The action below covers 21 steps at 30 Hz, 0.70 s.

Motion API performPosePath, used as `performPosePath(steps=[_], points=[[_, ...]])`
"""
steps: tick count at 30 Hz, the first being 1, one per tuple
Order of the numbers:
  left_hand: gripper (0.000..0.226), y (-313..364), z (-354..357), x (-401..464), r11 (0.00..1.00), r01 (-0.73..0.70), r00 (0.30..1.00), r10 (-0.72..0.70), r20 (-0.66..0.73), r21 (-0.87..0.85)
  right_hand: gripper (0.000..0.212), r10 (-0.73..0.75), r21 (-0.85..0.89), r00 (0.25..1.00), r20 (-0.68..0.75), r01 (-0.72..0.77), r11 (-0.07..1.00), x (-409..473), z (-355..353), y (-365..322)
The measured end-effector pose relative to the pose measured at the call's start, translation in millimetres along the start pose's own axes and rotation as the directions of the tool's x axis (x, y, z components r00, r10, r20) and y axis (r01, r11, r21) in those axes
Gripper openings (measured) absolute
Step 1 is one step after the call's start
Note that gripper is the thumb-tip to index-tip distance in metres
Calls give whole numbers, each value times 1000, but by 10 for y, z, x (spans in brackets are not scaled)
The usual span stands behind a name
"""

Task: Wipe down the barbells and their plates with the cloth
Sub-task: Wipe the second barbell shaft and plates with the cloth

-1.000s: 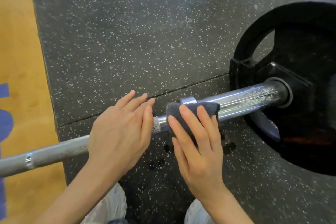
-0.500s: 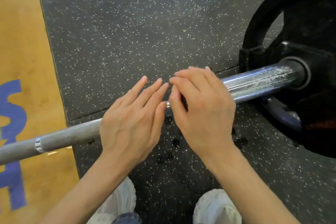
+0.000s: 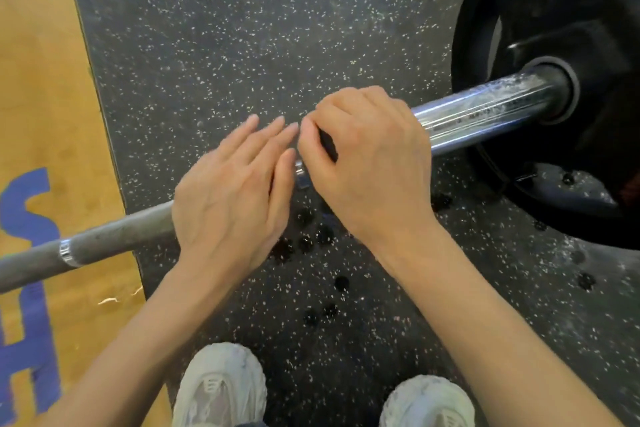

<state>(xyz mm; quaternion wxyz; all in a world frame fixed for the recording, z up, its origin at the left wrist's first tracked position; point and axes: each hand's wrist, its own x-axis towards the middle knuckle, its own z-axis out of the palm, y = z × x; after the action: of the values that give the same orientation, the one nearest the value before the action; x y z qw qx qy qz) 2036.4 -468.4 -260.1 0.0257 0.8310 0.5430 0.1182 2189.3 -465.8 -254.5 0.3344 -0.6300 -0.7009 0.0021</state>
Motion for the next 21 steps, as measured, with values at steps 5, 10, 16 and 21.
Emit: performPosePath(steps=[5, 10, 16, 21], points=[[46, -133, -8, 3, 991, -76, 995, 84, -63, 113, 31, -90, 30, 990, -111, 94, 995, -410, 204, 130], [46, -181, 76, 46, 994, -85, 990, 93, -103, 72, 22, -68, 42, 980, -189, 77, 996, 26, 315, 92], [45, -266, 131, 155, 988, -121, 978, 135, -162, 95, 28, -164, 4, 959, -232, 169, 986, -156, 466, 228], [44, -296, 133, 264, 990, -112, 974, 126, -187, 83, 19, -69, 23, 968, -240, 77, 997, 140, 479, 100]])
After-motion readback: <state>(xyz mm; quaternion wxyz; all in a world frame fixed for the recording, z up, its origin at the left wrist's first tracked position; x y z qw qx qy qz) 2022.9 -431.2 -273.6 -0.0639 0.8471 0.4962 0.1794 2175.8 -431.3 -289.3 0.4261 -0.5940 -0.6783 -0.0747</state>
